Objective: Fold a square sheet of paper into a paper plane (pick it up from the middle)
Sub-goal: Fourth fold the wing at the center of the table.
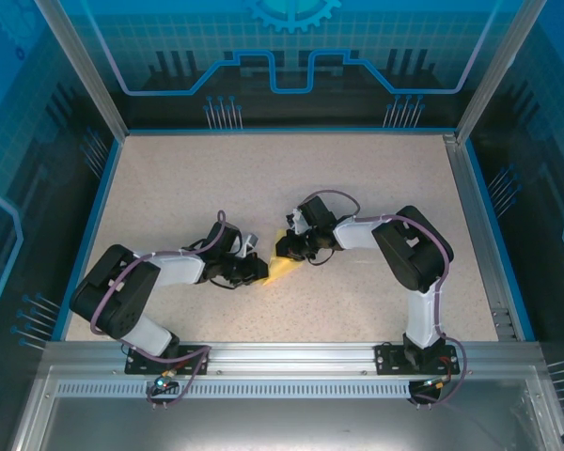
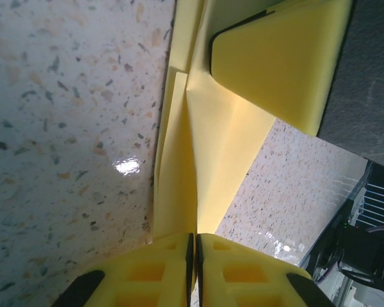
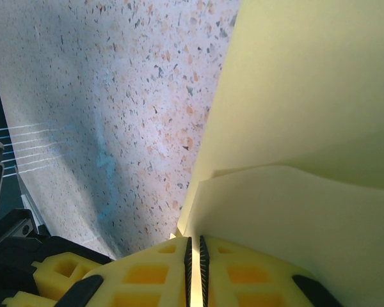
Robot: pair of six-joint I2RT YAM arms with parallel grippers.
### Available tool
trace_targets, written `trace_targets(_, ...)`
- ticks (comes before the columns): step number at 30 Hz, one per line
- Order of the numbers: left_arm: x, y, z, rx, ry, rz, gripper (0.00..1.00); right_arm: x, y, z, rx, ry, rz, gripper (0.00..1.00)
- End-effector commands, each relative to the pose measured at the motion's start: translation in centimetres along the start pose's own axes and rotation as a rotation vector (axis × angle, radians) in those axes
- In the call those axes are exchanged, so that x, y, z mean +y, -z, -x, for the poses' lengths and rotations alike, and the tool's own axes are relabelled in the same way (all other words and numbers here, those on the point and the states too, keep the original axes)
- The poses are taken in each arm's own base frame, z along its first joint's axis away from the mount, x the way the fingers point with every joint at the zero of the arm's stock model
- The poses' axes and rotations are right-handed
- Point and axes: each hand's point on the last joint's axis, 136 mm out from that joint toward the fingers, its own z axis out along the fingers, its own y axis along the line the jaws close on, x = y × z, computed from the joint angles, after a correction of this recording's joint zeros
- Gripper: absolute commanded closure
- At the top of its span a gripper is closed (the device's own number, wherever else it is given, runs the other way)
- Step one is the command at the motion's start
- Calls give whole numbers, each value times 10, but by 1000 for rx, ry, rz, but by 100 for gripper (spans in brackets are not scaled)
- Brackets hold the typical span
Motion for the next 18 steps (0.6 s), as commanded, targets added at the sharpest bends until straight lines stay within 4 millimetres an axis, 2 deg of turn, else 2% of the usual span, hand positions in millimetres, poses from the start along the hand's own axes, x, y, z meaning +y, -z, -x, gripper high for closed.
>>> trace_targets(1,9,3,-12,37,18,14,90,-36,-8,-15,47,-56,-100,85)
trace_targets(10,27,2,-16,41,34,93,94,-40,-8,-18,51,-62,-108,85)
trace_targets(18,40,2,-29,76,42,133,92,-42,-8,-19,50,-62,-119,85)
